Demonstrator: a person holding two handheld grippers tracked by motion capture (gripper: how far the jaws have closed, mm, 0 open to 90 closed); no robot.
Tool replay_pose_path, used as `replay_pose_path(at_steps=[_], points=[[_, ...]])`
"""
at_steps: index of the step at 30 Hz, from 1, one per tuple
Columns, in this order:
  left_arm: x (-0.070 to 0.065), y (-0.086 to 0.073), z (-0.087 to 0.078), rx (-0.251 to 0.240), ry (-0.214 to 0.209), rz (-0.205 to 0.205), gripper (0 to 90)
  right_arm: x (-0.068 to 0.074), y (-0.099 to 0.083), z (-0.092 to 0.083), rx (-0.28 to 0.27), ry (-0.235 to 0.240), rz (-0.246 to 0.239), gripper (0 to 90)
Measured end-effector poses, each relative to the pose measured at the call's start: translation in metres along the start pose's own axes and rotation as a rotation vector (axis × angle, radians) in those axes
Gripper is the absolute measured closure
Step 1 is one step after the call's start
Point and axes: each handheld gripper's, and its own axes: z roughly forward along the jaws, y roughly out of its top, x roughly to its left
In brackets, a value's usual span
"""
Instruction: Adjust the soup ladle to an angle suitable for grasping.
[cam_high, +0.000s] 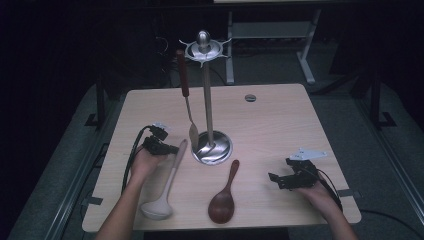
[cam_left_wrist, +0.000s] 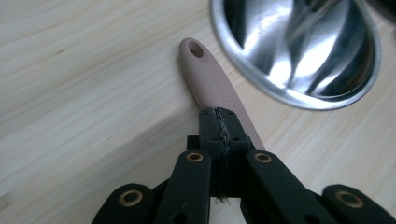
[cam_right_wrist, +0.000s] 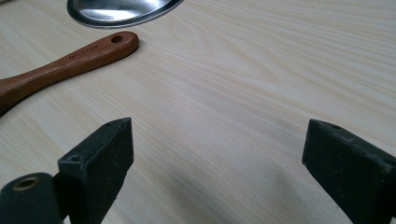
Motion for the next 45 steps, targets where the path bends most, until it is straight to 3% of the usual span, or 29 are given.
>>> replay_pose_path(at_steps=[2,4,6,10,11,12,15,19,23,24,32,34,40,45], points=[[-0.002,0.001,0.001,0.013,-0.001,0.022,90.0,0.0,0.0,0.0,0.001,0.0,-0.001,8.7],[-0.004,0.001,0.003,-0.005,-0.007,0.002,90.0,0.0,0.0,0.0,0.0,0.0,-0.001,8.7],[-0.002,0.001,0.001,0.024,-0.013,0.026,89.9,0.0,0.0,0.0,0.002,0.0,0.001,8.7],[-0.005,0.001,-0.001,0.013,-0.013,-0.004,88.9,0.0,0.0,0.0,0.004,0.001,-0.007,8.7],[-0.005,0.001,-0.003,0.024,-0.003,0.004,86.5,0.0,0.0,0.0,0.002,0.001,-0.009,8.7],[-0.006,0.002,-0.01,0.066,0.003,0.036,84.7,0.0,0.0,0.0,0.002,0.0,-0.01,8.7],[-0.013,0.002,-0.019,0.078,-0.002,-0.004,75.8,0.0,0.0,0.0,0.004,-0.002,-0.001,8.7],[-0.025,0.001,-0.031,0.134,-0.015,-0.003,63.2,0.0,0.0,0.0,0.004,-0.003,-0.003,8.7],[-0.039,-0.003,-0.032,0.225,0.005,0.036,58.9,0.0,0.0,-0.001,-0.001,-0.005,-0.007,8.7],[-0.04,-0.004,-0.03,0.252,0.01,0.06,58.7,0.0,0.0,-0.001,0.0,-0.006,-0.006,8.7],[-0.047,-0.01,-0.015,0.336,0.042,0.058,60.5,0.0,0.0,-0.001,0.002,-0.009,-0.017,8.8],[-0.046,-0.01,-0.012,0.353,0.061,0.074,60.5,0.0,0.0,-0.001,0.002,-0.009,-0.018,8.7],[-0.049,-0.009,-0.009,0.357,0.085,0.085,64.7,0.0,0.0,-0.001,0.004,-0.009,-0.017,8.8],[-0.045,-0.009,-0.01,0.354,0.079,0.061,66.5,0.001,0.0,-0.001,0.005,-0.009,-0.019,8.7]])
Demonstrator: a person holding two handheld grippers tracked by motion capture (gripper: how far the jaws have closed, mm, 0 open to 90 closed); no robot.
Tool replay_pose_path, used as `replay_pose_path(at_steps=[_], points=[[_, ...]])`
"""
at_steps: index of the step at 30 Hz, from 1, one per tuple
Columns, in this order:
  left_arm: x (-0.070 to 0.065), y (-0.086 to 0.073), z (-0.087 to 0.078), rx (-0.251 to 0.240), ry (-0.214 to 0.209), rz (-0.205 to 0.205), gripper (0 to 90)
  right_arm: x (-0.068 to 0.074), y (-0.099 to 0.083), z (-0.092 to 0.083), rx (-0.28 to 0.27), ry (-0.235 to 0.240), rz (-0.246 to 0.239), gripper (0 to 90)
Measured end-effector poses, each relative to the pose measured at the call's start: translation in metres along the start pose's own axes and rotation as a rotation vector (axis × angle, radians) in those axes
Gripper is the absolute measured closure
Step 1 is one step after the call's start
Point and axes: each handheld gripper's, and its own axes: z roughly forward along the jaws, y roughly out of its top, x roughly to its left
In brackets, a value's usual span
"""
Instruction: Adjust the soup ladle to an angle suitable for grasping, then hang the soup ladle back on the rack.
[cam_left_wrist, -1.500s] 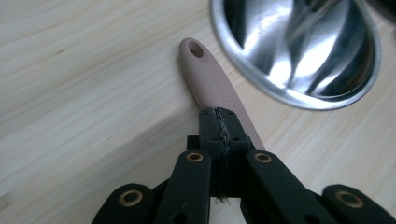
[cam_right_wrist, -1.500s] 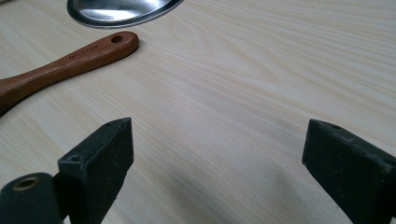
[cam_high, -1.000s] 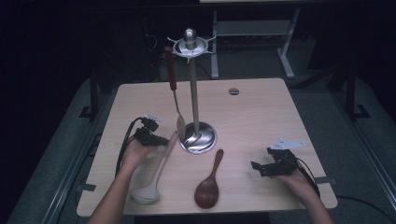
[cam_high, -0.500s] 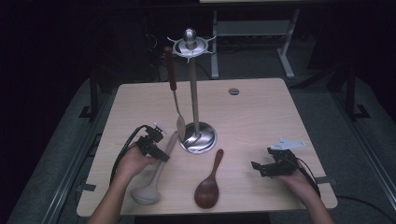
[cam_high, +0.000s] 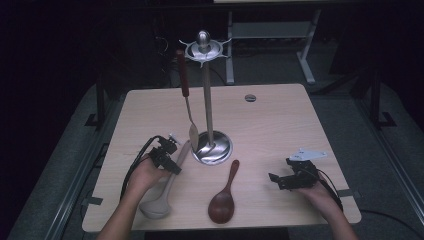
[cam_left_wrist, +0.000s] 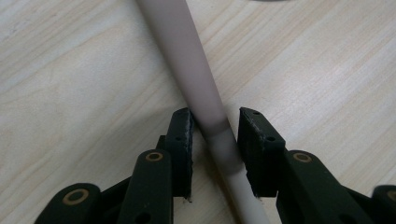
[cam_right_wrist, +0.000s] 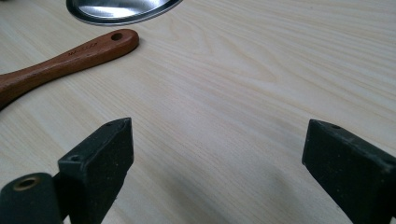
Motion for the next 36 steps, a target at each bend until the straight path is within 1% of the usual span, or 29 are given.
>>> replay_pose_path(at_steps=[1,4,6,8,9,11,13,14,16,17,18,19,20,22,23,24,25,26,28,30,32,33,35,36], points=[[0.0,0.0,0.0,-0.005,-0.004,-0.017,66.9,0.0,0.0,0.0,0.0,0.001,-0.001,8.8],[0.003,-0.001,0.0,-0.011,-0.006,-0.033,68.4,0.0,0.0,0.0,-0.002,0.0,0.002,8.7],[0.005,-0.001,-0.001,-0.01,-0.011,-0.052,69.4,0.0,0.0,0.0,-0.003,0.0,0.002,8.8],[0.007,-0.003,-0.001,-0.025,-0.02,-0.074,70.4,-0.001,0.0,0.0,-0.004,0.001,0.003,8.8],[0.009,-0.003,-0.001,-0.028,-0.019,-0.064,71.0,-0.001,0.0,0.0,-0.003,0.002,0.002,8.8],[0.012,-0.004,-0.002,-0.042,-0.011,-0.067,72.4,0.0,0.0,0.0,-0.003,0.003,0.002,8.8],[0.014,-0.005,-0.003,-0.044,-0.007,-0.071,73.6,-0.001,0.0,0.0,-0.004,0.003,-0.004,8.7],[0.015,-0.005,-0.003,-0.062,-0.003,-0.08,74.9,-0.001,0.0,0.0,-0.004,0.004,-0.004,8.8],[0.017,-0.007,-0.007,-0.074,0.026,-0.068,77.1,-0.001,0.0,0.0,-0.005,0.005,-0.004,8.8],[0.018,-0.008,-0.009,-0.081,0.027,-0.075,77.1,-0.001,0.0,0.0,-0.005,0.005,-0.002,8.7],[0.02,-0.009,-0.011,-0.094,0.014,-0.085,77.1,-0.001,0.0,0.0,-0.004,0.006,0.003,8.8],[0.023,-0.011,-0.014,-0.094,0.003,-0.078,77.1,-0.001,0.0,0.0,-0.003,0.007,0.002,8.8],[0.025,-0.012,-0.016,-0.103,-0.008,-0.088,77.1,-0.001,0.0,0.0,-0.003,0.008,0.003,8.9],[0.027,-0.014,-0.02,-0.122,-0.013,-0.094,77.1,-0.001,0.0,0.0,0.001,0.016,0.015,9.0],[0.028,-0.015,-0.022,-0.129,-0.023,-0.091,77.1,-0.001,0.0,0.0,-0.001,0.017,0.017,9.0],[0.029,-0.016,-0.024,-0.142,-0.024,-0.099,77.2,-0.001,0.001,0.0,0.001,0.02,0.021,9.0],[0.029,-0.018,-0.026,-0.152,-0.024,-0.098,77.1,-0.002,0.001,-0.001,0.002,0.026,0.028,9.1],[0.03,-0.019,-0.028,-0.161,-0.033,-0.099,77.2,-0.002,0.002,0.0,-0.002,0.031,0.028,9.2],[0.03,-0.022,-0.033,-0.193,-0.043,-0.102,77.2,-0.002,0.003,-0.001,0.007,0.049,0.049,9.2],[0.03,-0.024,-0.037,-0.228,-0.053,-0.112,77.2,-0.003,0.005,-0.002,0.005,0.056,0.049,9.3],[0.033,-0.027,-0.045,-0.254,-0.057,-0.107,77.2,-0.001,0.006,-0.003,0.0,0.063,0.05,9.3],[0.033,-0.029,-0.048,-0.279,-0.064,-0.119,77.2,-0.001,0.007,-0.003,-0.003,0.066,0.047,9.2],[0.034,-0.032,-0.056,-0.308,-0.075,-0.117,77.2,-0.001,0.008,-0.004,-0.006,0.077,0.048,9.3],[0.035,-0.035,-0.06,-0.321,-0.077,-0.113,77.2,-0.001,0.009,-0.003,-0.006,0.088,0.057,9.3]])
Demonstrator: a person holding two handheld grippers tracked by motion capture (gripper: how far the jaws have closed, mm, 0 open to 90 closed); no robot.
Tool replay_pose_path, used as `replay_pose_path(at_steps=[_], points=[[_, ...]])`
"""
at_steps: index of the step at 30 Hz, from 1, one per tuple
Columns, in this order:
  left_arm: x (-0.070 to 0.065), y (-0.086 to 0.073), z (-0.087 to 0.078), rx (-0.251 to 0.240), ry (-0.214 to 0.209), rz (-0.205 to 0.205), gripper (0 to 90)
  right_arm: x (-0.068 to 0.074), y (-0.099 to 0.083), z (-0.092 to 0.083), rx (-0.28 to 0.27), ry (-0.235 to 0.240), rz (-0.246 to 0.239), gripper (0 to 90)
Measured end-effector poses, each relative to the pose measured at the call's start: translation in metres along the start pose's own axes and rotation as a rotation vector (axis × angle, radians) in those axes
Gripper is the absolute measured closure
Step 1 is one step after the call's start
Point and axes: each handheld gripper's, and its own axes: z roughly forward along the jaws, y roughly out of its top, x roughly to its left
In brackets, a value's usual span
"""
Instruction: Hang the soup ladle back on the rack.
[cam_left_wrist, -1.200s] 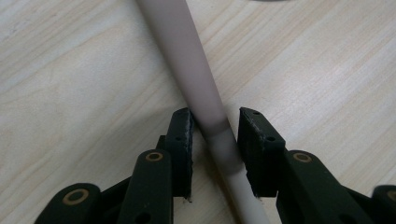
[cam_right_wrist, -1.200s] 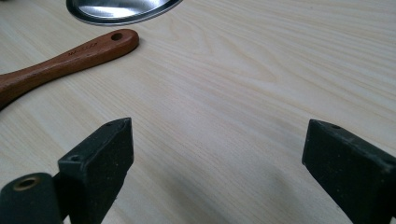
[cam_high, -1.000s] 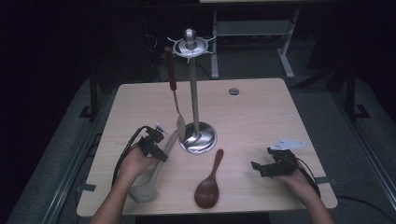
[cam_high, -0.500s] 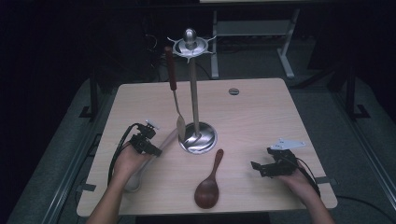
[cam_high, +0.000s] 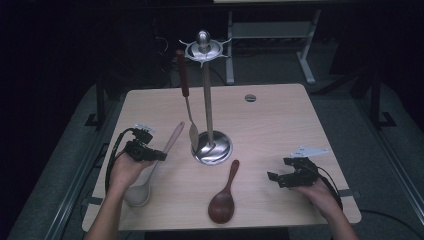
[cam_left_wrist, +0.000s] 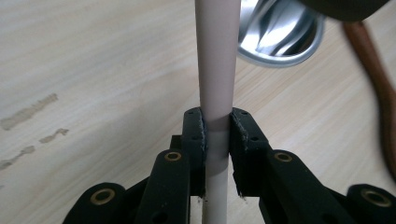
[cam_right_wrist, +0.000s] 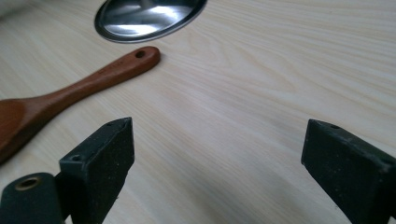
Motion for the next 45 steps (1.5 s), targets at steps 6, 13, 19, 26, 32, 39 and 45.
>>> replay_pose_path(at_steps=[6,13,19,26,32,39,45], points=[[0.003,-0.004,-0.021,-0.08,-0.025,0.001,77.2,0.003,0.003,0.002,0.004,0.041,0.034,9.4],[0.003,-0.006,-0.044,-0.182,-0.055,0.023,77.2,0.002,0.003,-0.001,-0.009,0.032,0.048,14.9],[-0.003,-0.006,-0.062,-0.258,-0.072,0.051,77.2,0.001,0.003,-0.002,-0.027,0.034,0.058,22.0],[-0.018,-0.003,-0.075,-0.339,-0.087,0.098,77.2,0.0,0.005,-0.008,-0.043,0.042,0.084,43.0],[-0.04,0.002,-0.089,-0.409,-0.109,0.157,77.2,0.005,0.008,-0.01,-0.068,0.057,0.068,53.2],[-0.058,0.008,-0.088,-0.463,-0.137,0.201,77.2,0.015,0.017,-0.011,-0.078,0.109,0.066,54.2],[-0.076,0.013,-0.084,-0.476,-0.167,0.24,77.1,0.025,0.029,-0.013,-0.105,0.139,0.031,56.1]])
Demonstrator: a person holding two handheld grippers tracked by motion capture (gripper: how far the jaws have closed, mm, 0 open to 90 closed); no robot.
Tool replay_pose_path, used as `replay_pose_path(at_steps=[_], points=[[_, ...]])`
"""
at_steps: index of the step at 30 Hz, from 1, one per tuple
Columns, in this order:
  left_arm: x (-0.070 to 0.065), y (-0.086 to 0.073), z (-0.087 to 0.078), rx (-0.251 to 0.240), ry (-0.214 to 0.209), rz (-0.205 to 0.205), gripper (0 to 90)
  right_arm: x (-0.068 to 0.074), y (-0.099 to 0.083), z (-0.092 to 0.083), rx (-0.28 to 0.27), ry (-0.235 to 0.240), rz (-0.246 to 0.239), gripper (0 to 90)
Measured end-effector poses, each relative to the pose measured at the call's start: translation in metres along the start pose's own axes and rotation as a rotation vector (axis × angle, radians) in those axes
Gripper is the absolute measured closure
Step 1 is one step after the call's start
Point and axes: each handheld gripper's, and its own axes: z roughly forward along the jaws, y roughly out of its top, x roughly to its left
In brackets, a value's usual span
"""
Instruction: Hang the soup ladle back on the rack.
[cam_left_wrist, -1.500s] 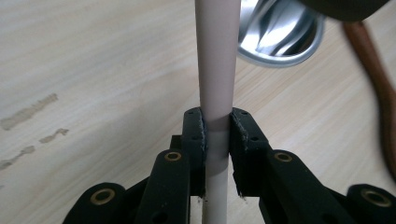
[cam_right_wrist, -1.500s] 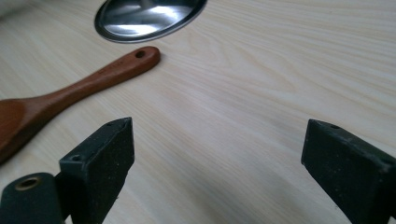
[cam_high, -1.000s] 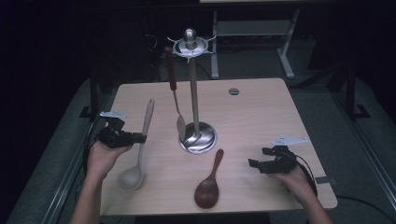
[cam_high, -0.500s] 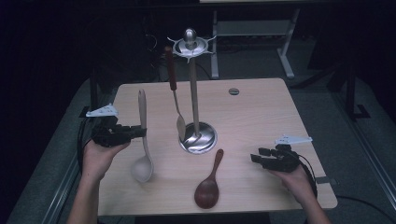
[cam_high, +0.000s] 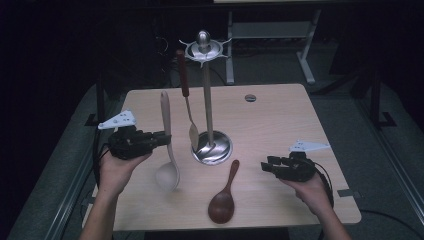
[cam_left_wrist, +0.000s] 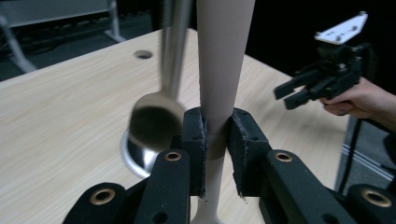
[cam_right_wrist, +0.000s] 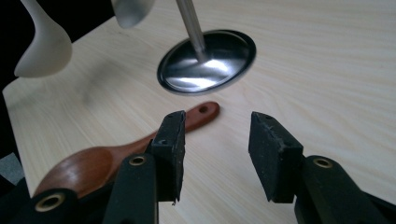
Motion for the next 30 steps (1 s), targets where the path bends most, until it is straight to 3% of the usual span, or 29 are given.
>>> replay_pose_path(at_steps=[11,18,22,30], points=[[-0.026,0.011,0.024,0.003,-0.049,0.068,77.2,0.024,0.034,0.002,-0.036,0.068,-0.046,55.9],[-0.038,0.011,0.046,0.028,-0.071,0.091,77.2,0.043,0.06,0.004,-0.085,0.142,-0.062,56.2],[-0.043,0.011,0.058,0.04,-0.079,0.088,77.2,0.057,0.074,0.005,-0.108,0.172,-0.101,57.5],[-0.053,0.008,0.077,0.067,-0.08,0.093,77.2,0.08,0.095,0.011,-0.157,0.241,-0.123,58.9]])
